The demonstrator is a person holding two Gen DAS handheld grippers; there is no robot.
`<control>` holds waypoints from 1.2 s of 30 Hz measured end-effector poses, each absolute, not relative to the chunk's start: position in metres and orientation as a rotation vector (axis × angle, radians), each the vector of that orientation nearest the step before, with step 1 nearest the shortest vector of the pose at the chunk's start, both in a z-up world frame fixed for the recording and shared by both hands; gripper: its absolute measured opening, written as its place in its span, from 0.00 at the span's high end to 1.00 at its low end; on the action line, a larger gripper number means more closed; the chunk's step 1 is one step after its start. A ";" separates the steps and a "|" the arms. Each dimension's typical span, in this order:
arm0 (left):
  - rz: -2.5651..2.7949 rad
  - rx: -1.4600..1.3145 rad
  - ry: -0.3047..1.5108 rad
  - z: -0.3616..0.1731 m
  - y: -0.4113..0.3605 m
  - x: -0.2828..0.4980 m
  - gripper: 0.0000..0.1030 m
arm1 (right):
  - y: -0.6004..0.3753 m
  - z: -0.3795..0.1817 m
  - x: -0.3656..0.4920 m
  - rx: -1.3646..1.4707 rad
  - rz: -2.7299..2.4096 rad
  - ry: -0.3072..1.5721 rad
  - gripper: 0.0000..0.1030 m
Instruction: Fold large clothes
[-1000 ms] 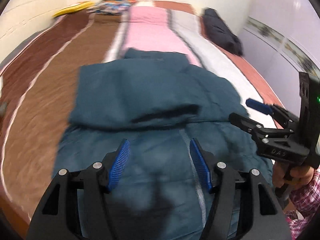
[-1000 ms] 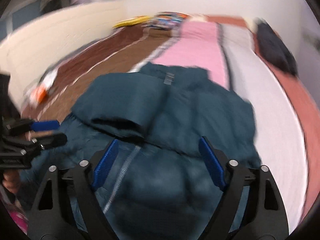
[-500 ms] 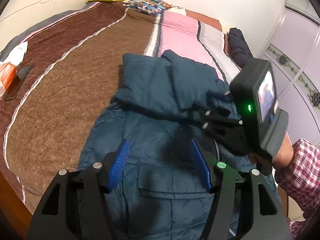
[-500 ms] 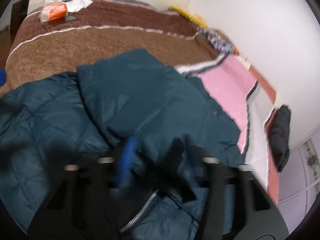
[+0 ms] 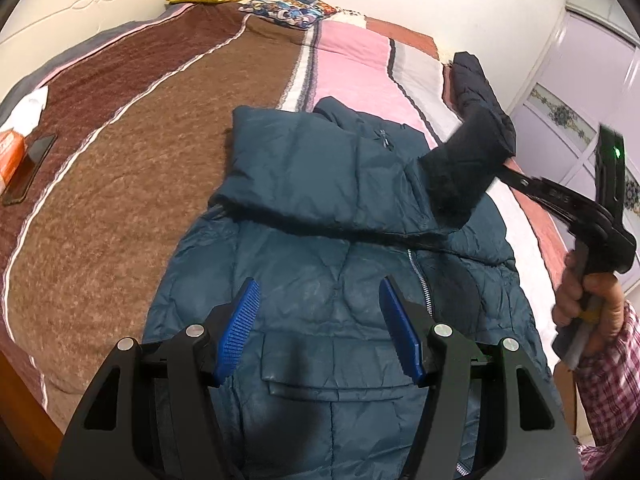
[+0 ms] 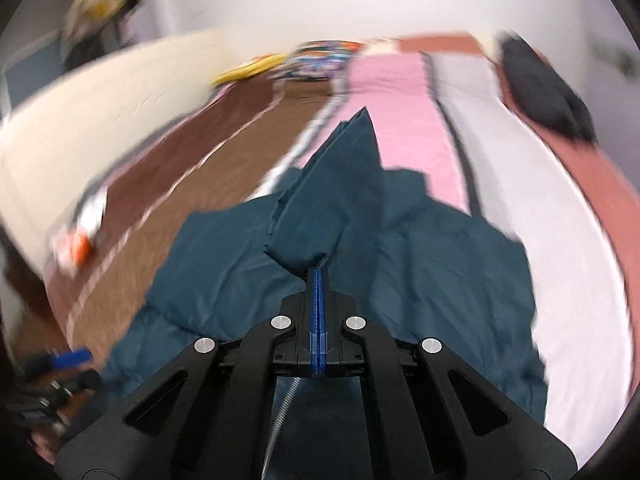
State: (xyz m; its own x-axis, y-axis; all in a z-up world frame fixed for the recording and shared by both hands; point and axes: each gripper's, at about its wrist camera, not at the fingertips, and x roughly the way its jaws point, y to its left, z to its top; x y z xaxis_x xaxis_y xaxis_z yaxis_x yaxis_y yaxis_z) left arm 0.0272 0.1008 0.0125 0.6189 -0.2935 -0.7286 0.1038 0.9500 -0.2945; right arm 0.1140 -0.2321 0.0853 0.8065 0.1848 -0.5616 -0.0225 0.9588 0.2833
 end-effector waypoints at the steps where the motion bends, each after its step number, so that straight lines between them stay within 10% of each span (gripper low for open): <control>1: -0.232 -0.227 0.877 0.013 0.098 0.029 0.40 | -0.243 0.081 0.114 0.294 0.091 0.641 0.99; 8: -0.252 -0.188 0.886 0.017 0.077 0.032 0.40 | -0.291 0.046 0.108 0.386 0.005 0.766 0.97; 13: -0.230 -0.154 0.903 0.015 0.070 0.038 0.40 | -0.321 0.032 0.090 0.545 0.038 0.757 0.51; 27: -0.028 -0.081 0.849 0.019 0.080 0.140 0.40 | -0.361 0.014 0.126 0.776 0.024 0.823 0.51; 29: 0.004 -0.069 0.851 0.014 0.083 0.150 0.40 | -0.357 0.010 0.134 0.775 0.034 0.842 0.62; 31: 0.024 -0.065 0.868 0.009 0.086 0.159 0.40 | -0.352 0.009 0.138 0.750 0.035 0.864 0.95; 36: 0.038 -0.077 0.937 -0.010 0.090 0.166 0.41 | -0.365 0.022 0.112 0.748 0.021 0.797 0.96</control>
State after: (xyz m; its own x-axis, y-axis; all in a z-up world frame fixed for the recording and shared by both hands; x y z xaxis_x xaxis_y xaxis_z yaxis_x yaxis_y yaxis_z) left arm 0.1658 0.0901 -0.0100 0.5916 -0.0010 -0.8063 -0.0657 0.9966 -0.0494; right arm 0.1119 -0.3651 0.0220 0.7128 0.2870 -0.6400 0.2520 0.7467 0.6155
